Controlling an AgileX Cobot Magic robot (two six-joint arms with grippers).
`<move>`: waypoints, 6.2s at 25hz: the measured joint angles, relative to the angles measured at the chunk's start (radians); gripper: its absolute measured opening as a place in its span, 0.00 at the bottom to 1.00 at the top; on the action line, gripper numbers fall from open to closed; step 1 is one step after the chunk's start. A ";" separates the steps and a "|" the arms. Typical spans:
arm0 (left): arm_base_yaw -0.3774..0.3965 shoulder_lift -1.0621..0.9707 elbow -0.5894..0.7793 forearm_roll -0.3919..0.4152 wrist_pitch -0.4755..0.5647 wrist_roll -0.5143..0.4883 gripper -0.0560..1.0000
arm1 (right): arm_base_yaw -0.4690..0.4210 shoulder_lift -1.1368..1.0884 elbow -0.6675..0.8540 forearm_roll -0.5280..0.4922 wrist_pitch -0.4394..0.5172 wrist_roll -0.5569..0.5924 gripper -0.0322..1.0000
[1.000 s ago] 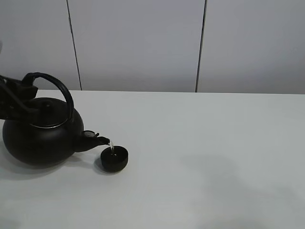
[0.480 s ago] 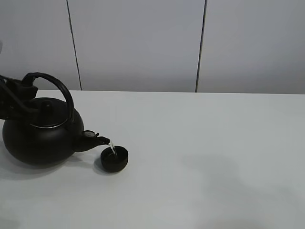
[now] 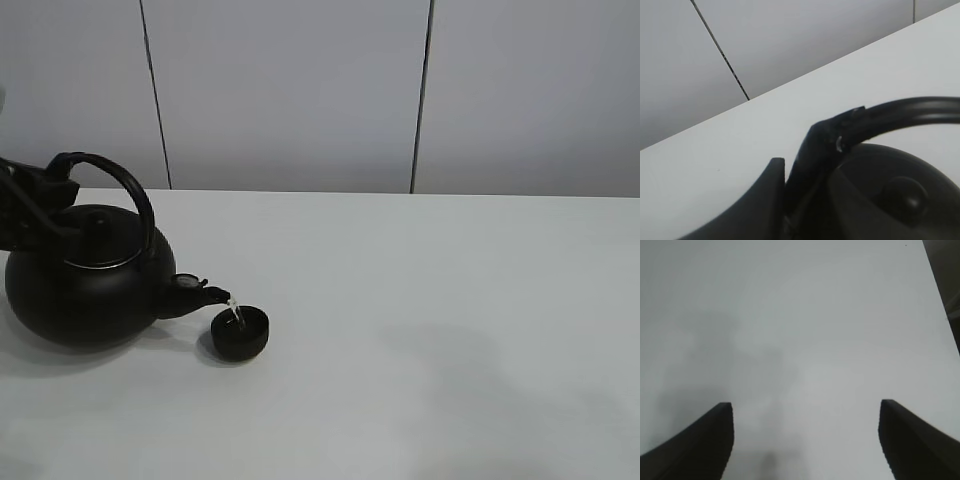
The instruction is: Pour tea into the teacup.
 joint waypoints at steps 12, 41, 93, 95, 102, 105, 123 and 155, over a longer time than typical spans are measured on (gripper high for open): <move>0.000 0.000 0.000 -0.075 0.003 -0.220 0.19 | 0.000 0.000 0.000 0.000 0.000 0.000 0.57; 0.116 -0.004 0.194 0.042 -0.182 -0.354 0.19 | 0.000 0.000 0.000 0.000 0.000 0.000 0.57; 0.116 0.098 0.261 -0.012 -0.314 -0.349 0.35 | 0.000 0.000 0.000 0.000 0.000 0.000 0.57; 0.117 0.068 0.269 -0.013 -0.314 -0.349 0.35 | 0.000 0.000 0.000 0.000 0.000 0.000 0.57; 0.174 -0.062 0.330 -0.018 -0.314 -0.349 0.35 | 0.000 0.000 0.000 0.000 0.000 0.000 0.57; 0.198 -0.087 0.357 -0.018 -0.314 -0.360 0.35 | 0.000 0.000 0.000 0.000 0.000 0.000 0.57; 0.204 -0.389 -0.015 0.013 0.397 -0.525 0.35 | 0.000 0.000 0.000 0.000 0.000 0.000 0.57; 0.615 -1.184 -0.719 -0.225 1.763 -0.076 0.35 | 0.000 0.000 0.000 0.000 0.000 0.000 0.57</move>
